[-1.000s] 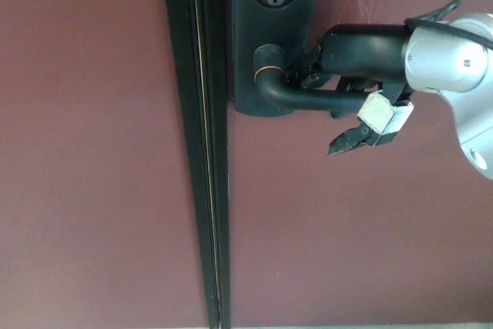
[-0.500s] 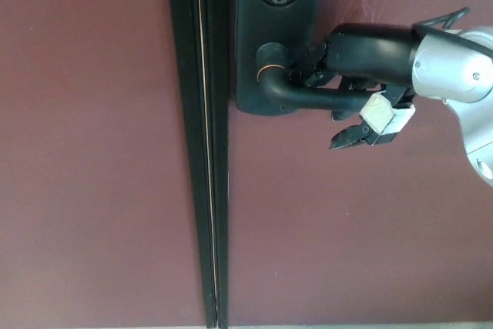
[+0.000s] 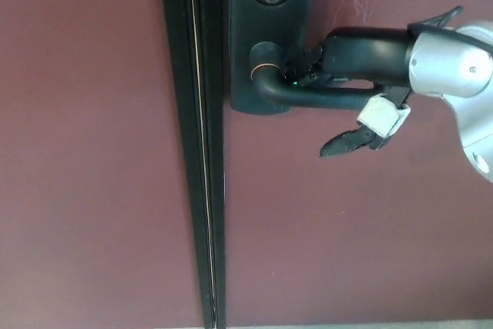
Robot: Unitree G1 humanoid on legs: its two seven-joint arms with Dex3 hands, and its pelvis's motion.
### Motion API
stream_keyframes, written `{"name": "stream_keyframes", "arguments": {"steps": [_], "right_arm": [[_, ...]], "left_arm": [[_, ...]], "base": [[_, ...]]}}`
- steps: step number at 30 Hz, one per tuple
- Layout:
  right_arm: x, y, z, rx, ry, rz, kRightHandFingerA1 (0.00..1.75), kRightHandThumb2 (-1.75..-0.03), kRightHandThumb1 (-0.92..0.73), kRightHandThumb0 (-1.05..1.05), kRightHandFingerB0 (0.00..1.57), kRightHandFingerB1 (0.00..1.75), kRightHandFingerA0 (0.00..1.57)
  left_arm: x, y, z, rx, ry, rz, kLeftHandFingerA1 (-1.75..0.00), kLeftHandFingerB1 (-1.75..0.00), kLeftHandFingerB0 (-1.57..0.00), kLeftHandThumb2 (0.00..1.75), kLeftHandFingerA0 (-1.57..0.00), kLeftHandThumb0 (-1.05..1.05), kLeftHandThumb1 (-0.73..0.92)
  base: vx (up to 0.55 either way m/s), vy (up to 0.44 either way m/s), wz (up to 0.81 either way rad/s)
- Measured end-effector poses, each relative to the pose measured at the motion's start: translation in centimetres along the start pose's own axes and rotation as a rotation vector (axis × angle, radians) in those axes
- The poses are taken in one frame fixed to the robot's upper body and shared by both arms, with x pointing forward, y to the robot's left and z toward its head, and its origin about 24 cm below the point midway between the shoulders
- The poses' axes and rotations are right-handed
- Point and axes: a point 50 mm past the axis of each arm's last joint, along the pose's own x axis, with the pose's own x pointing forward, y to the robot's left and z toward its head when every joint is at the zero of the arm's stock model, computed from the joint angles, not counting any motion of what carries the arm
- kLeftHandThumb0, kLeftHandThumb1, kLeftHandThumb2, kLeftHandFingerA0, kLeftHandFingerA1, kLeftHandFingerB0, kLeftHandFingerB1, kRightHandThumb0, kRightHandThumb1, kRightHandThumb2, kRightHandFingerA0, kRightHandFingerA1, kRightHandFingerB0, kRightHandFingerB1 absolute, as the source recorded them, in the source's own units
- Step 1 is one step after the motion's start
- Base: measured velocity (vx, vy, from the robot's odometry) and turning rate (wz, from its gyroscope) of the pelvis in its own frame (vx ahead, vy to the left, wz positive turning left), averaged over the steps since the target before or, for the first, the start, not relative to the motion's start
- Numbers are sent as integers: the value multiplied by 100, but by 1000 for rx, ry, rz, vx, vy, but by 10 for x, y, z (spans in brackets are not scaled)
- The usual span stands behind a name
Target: The robot walks towards the door handle and put its right hand on it and twist the handle
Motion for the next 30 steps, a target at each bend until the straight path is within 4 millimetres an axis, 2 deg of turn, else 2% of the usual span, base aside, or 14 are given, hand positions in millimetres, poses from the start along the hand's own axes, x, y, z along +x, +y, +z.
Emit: {"name": "stream_keyframes", "arguments": {"steps": [4,5,6,10,11,12,21,24,25,26,27,28,29,30], "right_arm": [[-2,-7,0,2,16,25,30,-90,-51,-82,12,37,0],[-3,-9,1,2,19,31,27,-65,-54,-89,15,28,9],[-3,-9,1,1,20,34,31,-90,-55,-86,15,36,1],[-8,-16,0,4,28,44,29,-91,-55,-87,16,36,0],[-9,-18,-1,7,31,45,31,-90,-48,-77,15,38,0],[-11,-19,-2,11,32,45,30,-90,-47,-76,14,38,0],[-26,-38,-10,45,39,16,21,-90,-47,-77,16,35,0],[-38,-51,-14,60,41,-21,21,-90,-47,-77,17,35,0],[-41,-53,-15,62,41,-29,20,-70,-50,-91,13,26,6],[-50,-59,-17,67,41,-54,24,-58,-59,-87,12,25,5],[-59,-65,-20,75,42,-85,21,-70,-50,-90,13,27,6],[-68,-69,-22,80,41,-116,24,-58,-60,-87,12,26,5],[-80,-75,-24,84,36,-156,24,-58,-60,-87,12,26,5],[-87,-77,-25,86,33,-179,21,-85,-48,-85,9,27,7]], "left_arm": [[0,0,0,1,-1,0,-45,-40,-40,60,-48,-8,70],[0,0,0,1,-3,0,-45,-40,-40,60,-49,-8,69],[0,0,0,1,-4,-1,-45,-40,-40,60,-49,-8,69],[0,0,0,4,-2,-1,-45,-40,-40,60,-49,-8,70],[0,0,-1,4,-1,-2,-45,-40,-40,60,-49,-8,70],[0,0,-1,4,0,-1,-45,-40,-40,60,-49,-8,69],[0,0,-2,10,11,-4,-45,-40,-41,60,-50,-9,69],[0,0,-2,14,11,-4,-45,-40,-40,60,-50,-9,69],[0,0,-2,14,12,-4,-45,-40,-41,60,-50,-9,69],[0,0,-2,17,11,-5,-45,-40,-41,60,-50,-9,69],[0,0,-2,18,10,-5,-46,-40,-41,60,-50,-9,69],[0,0,-2,19,9,-5,-45,-40,-41,60,-50,-9,69],[-1,0,-2,19,10,-5,-45,-40,-41,60,-50,-9,69],[-1,0,-3,20,12,-4,-45,-40,-41,60,-50,-9,69]], "base": [[0,0,0],[0,0,0],[0,0,0],[0,0,0],[0,0,0],[0,0,0],[0,0,0],[0,0,0],[0,0,0],[0,0,0],[0,0,0],[0,0,0],[0,0,0],[0,0,0]]}}
